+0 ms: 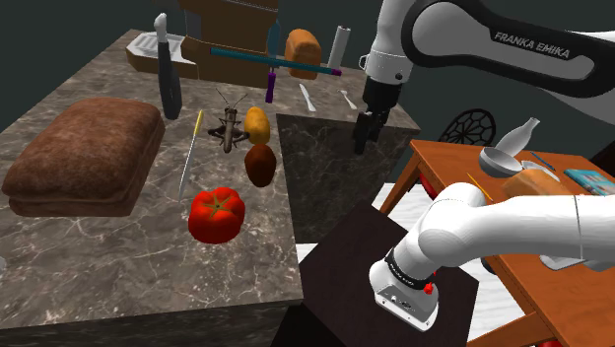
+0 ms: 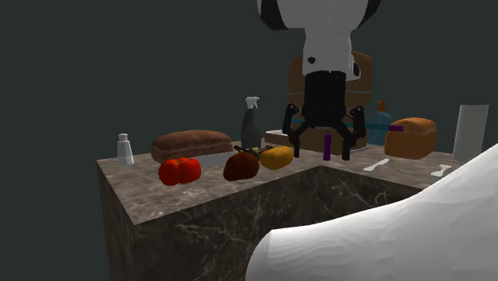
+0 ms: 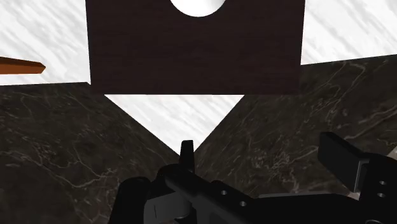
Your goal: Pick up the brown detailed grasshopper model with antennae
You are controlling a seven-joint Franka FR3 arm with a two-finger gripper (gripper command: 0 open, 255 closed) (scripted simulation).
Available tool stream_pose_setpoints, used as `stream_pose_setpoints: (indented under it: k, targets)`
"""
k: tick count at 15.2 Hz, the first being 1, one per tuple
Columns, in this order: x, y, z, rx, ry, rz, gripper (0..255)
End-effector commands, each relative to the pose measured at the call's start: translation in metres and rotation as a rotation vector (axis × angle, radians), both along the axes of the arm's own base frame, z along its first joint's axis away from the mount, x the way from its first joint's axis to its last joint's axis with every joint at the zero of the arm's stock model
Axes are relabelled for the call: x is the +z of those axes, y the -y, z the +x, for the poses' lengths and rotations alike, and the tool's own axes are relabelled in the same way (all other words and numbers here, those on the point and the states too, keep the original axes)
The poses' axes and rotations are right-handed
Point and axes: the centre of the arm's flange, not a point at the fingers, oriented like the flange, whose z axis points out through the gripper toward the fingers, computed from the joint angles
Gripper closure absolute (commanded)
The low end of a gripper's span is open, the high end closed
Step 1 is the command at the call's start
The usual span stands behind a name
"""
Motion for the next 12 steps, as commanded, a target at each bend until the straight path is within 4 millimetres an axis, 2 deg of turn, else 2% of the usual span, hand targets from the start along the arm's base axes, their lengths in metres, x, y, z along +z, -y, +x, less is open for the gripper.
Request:
stream_pose_setpoints:
  k: [1, 12]
  targets:
    - [0.000, 0.000, 0.000, 0.000, 0.000, 0.000, 0]
    - [-0.017, -0.061, 0.111, -0.098, 0.124, -0.017, 0]
